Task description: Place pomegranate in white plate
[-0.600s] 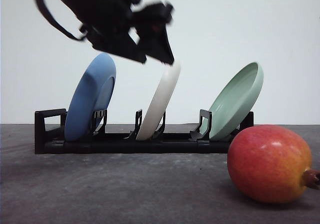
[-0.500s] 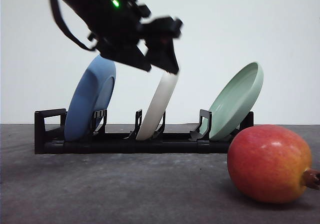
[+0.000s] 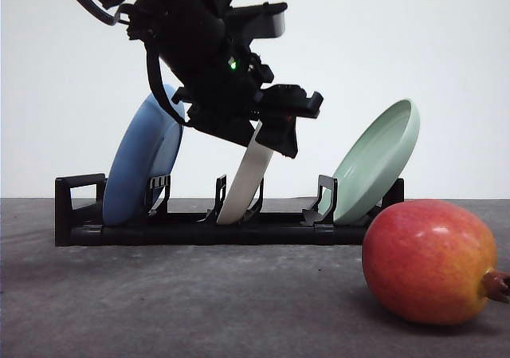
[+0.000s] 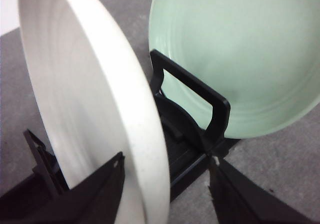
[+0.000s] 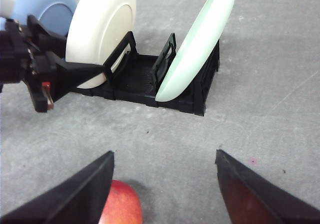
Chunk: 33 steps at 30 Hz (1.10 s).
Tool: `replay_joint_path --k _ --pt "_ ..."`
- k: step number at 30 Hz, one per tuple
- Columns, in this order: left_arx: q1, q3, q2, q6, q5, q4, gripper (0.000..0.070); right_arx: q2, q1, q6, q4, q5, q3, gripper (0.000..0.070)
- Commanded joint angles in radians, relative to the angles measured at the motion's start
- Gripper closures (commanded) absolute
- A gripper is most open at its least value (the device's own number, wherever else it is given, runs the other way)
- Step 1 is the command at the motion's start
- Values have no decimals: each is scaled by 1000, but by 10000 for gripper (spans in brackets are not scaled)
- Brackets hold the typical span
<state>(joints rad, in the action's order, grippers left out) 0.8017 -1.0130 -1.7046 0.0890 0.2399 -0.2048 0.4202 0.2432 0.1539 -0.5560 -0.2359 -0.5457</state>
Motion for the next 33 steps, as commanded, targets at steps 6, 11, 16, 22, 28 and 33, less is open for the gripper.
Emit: replay_joint_path --k 6,11,16,22,28,33 --pt "12 -22 -16 -5 23 -11 627 2 4 3 13 0 -18 289" --pt "12 -23 -16 -25 27 -12 687 2 4 3 13 0 -18 289" --pt "12 -24 -11 -79 27 -11 688 2 4 3 13 0 -18 289" --pt "12 -24 25 -110 27 0 688 2 4 3 13 0 -18 289" --pt "12 -24 92 -135 25 10 687 2 4 3 13 0 -18 289" --pt "17 -24 162 -137 21 31 688 2 4 3 13 0 -18 289"
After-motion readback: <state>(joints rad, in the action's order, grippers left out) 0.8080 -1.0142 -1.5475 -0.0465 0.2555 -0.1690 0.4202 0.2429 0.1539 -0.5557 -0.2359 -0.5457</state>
